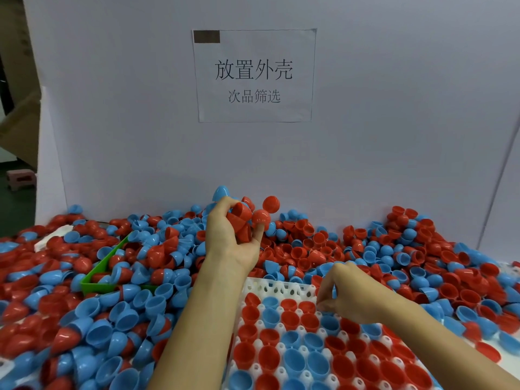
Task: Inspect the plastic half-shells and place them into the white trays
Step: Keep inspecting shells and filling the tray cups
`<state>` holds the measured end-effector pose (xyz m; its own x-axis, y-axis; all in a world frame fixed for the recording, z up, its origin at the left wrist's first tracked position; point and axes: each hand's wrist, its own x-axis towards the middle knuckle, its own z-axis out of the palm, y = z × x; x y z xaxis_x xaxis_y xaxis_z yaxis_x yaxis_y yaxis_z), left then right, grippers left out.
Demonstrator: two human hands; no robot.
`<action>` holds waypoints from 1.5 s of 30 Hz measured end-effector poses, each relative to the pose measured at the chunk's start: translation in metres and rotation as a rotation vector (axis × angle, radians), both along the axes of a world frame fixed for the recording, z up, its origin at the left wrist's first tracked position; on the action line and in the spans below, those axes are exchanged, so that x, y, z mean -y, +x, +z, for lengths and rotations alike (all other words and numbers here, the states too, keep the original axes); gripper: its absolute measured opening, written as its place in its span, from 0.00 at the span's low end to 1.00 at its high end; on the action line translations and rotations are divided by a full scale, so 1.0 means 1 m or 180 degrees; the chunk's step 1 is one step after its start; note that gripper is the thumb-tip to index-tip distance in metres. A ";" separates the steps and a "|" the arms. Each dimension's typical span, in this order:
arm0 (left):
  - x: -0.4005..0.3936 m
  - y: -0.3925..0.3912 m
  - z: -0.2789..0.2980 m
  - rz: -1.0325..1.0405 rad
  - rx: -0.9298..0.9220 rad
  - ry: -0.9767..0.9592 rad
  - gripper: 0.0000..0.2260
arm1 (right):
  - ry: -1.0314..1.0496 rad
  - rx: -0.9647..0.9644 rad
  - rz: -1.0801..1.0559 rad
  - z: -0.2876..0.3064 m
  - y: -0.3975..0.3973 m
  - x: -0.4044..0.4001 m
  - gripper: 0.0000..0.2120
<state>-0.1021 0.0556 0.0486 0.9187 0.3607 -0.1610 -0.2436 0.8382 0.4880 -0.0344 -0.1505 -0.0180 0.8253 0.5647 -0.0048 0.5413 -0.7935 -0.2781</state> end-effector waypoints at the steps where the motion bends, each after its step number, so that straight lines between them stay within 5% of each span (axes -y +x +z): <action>1: 0.000 0.000 0.000 0.0001 -0.0001 -0.0002 0.06 | 0.0004 -0.0001 0.0005 0.000 0.000 0.000 0.03; 15: 0.000 0.000 -0.001 -0.0107 0.0047 -0.0019 0.07 | 0.0111 0.0180 -0.0065 0.005 -0.006 -0.002 0.06; 24: 0.003 0.002 -0.003 -0.0211 0.0169 0.0128 0.09 | 0.2611 0.0653 -0.0114 0.077 -0.044 -0.048 0.06; 40: -0.003 0.001 -0.005 -0.0343 0.0290 -0.0162 0.08 | 0.3250 0.0092 -0.0839 0.089 -0.027 -0.064 0.14; 45: -0.014 0.002 -0.005 -0.0242 0.0280 -0.0196 0.10 | 0.3250 0.0061 -0.0770 0.086 -0.028 -0.055 0.09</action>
